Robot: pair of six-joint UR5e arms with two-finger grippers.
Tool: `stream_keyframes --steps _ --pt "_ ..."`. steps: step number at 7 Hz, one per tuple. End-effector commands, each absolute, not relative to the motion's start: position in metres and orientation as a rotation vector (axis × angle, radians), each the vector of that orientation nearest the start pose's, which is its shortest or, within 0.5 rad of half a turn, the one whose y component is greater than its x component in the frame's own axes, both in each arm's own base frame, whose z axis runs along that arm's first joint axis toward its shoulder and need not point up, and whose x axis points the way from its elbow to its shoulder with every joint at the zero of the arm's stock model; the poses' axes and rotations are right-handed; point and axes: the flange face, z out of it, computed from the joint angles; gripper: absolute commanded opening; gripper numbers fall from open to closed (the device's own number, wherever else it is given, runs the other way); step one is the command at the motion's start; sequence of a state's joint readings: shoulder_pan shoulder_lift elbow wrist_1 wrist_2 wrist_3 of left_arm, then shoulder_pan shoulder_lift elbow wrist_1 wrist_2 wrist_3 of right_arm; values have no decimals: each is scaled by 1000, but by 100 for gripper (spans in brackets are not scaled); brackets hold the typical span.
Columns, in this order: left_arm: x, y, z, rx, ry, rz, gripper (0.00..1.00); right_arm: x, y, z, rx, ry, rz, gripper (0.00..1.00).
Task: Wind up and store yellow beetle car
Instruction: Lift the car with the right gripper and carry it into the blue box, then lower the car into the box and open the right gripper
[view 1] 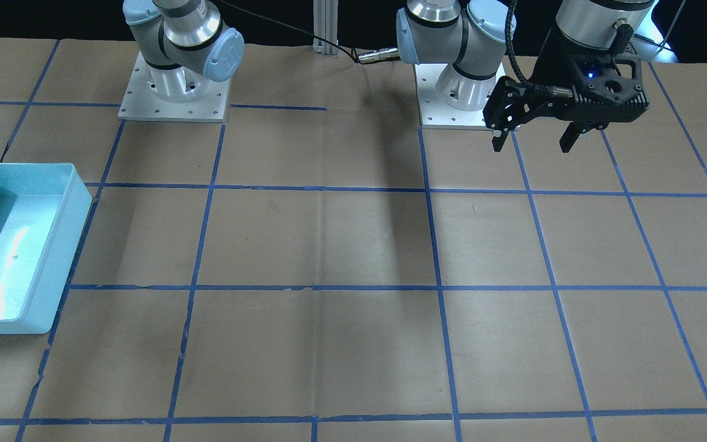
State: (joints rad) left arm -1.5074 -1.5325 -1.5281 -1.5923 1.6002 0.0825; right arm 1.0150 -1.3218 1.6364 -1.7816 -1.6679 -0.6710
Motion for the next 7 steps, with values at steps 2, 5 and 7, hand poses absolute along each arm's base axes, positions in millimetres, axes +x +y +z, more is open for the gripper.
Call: stream_keyframes --steps 2,5,7 --pt "-100 -489 523 30 3106 -82 100 -199 -535 298 -180 3145 267 1" --pt "-99 -491 526 27 3108 -92 100 -207 -501 235 -133 3238 98 1" --pt "-100 -490 523 34 3103 -79 100 -207 -494 211 -16 3222 173 1"
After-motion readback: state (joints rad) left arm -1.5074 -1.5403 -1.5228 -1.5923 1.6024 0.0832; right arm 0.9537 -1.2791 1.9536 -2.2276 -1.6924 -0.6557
